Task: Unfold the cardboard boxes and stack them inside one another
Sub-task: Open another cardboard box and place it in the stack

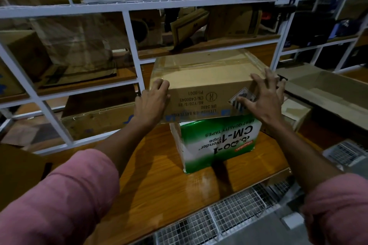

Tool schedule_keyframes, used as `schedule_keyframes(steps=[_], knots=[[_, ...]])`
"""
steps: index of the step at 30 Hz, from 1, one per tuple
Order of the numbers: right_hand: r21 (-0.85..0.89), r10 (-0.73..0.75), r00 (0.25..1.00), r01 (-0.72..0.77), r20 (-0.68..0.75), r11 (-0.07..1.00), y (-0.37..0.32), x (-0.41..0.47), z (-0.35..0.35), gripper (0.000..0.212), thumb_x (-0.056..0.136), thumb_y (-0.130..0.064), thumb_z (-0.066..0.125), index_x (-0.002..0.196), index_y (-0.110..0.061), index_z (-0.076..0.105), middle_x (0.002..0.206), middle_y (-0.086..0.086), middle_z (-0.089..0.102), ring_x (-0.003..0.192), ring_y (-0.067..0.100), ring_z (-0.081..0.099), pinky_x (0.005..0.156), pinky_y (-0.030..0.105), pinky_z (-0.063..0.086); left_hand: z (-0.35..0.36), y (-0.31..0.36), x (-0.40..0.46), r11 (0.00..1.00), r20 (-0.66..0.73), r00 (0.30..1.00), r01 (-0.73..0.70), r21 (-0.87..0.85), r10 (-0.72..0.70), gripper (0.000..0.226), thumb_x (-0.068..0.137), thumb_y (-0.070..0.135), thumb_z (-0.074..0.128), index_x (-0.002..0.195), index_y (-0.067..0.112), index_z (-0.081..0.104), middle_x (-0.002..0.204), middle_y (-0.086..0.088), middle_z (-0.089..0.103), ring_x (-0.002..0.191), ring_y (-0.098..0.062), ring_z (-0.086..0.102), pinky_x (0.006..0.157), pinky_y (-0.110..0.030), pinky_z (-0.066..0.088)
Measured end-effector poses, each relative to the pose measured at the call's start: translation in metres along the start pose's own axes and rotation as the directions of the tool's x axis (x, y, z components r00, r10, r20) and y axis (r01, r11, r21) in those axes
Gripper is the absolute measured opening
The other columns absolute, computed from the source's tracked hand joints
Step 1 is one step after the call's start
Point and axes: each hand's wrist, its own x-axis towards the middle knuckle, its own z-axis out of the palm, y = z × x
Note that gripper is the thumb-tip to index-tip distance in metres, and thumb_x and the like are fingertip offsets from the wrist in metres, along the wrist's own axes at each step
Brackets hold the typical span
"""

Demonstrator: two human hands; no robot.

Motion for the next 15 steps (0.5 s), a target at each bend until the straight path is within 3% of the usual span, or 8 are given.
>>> schedule_keyframes(steps=[2, 5, 7, 11, 15], knots=[[0.057, -0.006, 1.000, 0.006, 0.004, 0.998, 0.000, 0.002, 0.000, 0.085, 0.076, -0.053, 0.084, 0.148, -0.036, 0.042, 0.168, -0.001, 0.012, 0.151, 0.046, 0.011, 0.117, 0.066, 0.024, 0.006, 0.001, 0.000, 0.997, 0.001, 1.000, 0.015, -0.082, -0.015, 0.030, 0.103, 0.037, 0.050, 0.126, 0.025, 0.034, 0.151, -0.004, 0.037, 0.108, -0.036, 0.063, 0.076, -0.057, 0.060], [0.121, 0.019, 1.000, -0.016, -0.023, 0.993, -0.004, 0.000, 0.001, 0.083, 0.072, -0.043, 0.090, 0.144, -0.032, 0.048, 0.162, 0.003, 0.022, 0.140, 0.046, 0.025, 0.108, 0.052, 0.036, 0.014, 0.010, -0.002, 0.950, 0.020, 0.996, 0.089, -0.300, -0.087, 0.055, 0.092, 0.027, 0.070, 0.130, 0.030, 0.030, 0.153, -0.005, 0.035, 0.127, -0.037, 0.052, 0.096, -0.059, 0.055], [0.144, 0.024, 0.998, -0.015, -0.064, 0.990, -0.007, -0.002, 0.002, 0.083, 0.068, -0.042, 0.093, 0.140, -0.031, 0.053, 0.156, 0.005, 0.028, 0.135, 0.044, 0.031, 0.100, 0.041, 0.035, 0.018, 0.017, -0.004, 0.930, -0.001, 0.990, 0.132, -0.343, -0.141, 0.069, 0.087, 0.024, 0.078, 0.137, 0.024, 0.030, 0.156, -0.006, 0.030, 0.134, -0.040, 0.041, 0.107, -0.059, 0.046], [0.169, -0.022, 0.988, 0.048, -0.152, 0.984, -0.020, -0.012, 0.004, 0.078, 0.064, -0.046, 0.093, 0.132, -0.027, 0.059, 0.149, 0.008, 0.038, 0.134, 0.039, 0.037, 0.098, 0.032, 0.025, 0.015, 0.012, -0.013, 0.939, -0.110, 0.974, 0.155, -0.308, -0.197, 0.077, 0.079, 0.028, 0.084, 0.136, 0.020, 0.033, 0.156, -0.007, 0.025, 0.135, -0.044, 0.028, 0.107, -0.057, 0.042], [0.261, -0.100, 0.971, 0.157, -0.218, 0.953, -0.054, -0.027, 0.009, 0.074, 0.065, -0.050, 0.091, 0.127, -0.027, 0.059, 0.144, 0.008, 0.041, 0.132, 0.032, 0.037, 0.105, 0.053, 0.038, 0.001, -0.016, -0.041, 0.960, -0.236, 0.949, 0.153, -0.235, -0.209, 0.089, 0.071, 0.030, 0.090, 0.135, 0.032, 0.028, 0.156, -0.010, 0.022, 0.132, -0.047, 0.025, 0.100, -0.048, 0.039]])
